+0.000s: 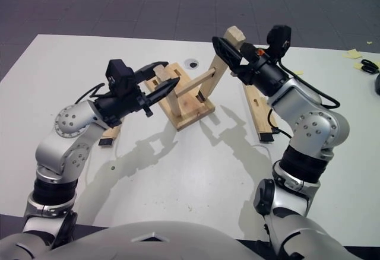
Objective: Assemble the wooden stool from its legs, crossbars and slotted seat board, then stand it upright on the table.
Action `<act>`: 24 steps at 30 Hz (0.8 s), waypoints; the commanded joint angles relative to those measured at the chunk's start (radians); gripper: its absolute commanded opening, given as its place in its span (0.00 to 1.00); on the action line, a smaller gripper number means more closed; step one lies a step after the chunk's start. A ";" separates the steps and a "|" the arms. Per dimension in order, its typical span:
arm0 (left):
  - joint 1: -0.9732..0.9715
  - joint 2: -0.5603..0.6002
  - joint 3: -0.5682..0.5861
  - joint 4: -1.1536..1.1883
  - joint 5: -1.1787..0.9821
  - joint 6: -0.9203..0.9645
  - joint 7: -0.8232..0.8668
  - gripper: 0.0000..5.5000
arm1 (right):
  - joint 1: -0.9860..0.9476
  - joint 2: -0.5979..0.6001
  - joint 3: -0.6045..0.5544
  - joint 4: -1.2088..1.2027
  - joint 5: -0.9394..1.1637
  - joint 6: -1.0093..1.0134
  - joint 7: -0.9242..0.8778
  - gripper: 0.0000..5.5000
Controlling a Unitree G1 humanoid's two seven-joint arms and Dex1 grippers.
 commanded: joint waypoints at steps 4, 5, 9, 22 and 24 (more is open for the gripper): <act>0.041 0.149 0.000 -0.009 -0.041 0.104 -0.126 0.37 | 0.035 -0.019 0.019 -0.042 0.020 -0.034 -0.010 0.98; 0.039 0.163 0.000 0.000 -0.037 0.098 -0.140 0.37 | 0.038 -0.019 0.022 -0.044 0.021 -0.037 -0.012 0.98; 0.027 0.173 0.001 0.036 -0.018 0.076 -0.153 0.46 | 0.048 -0.024 0.028 -0.052 0.032 -0.045 -0.019 0.98; -0.011 0.165 0.054 0.006 -0.063 0.107 -0.148 0.85 | 0.089 -0.053 0.035 -0.068 0.067 -0.055 -0.016 0.98; -0.029 0.174 0.077 -0.013 -0.078 0.119 -0.146 0.91 | 0.099 -0.061 0.021 -0.082 0.090 -0.054 -0.016 0.98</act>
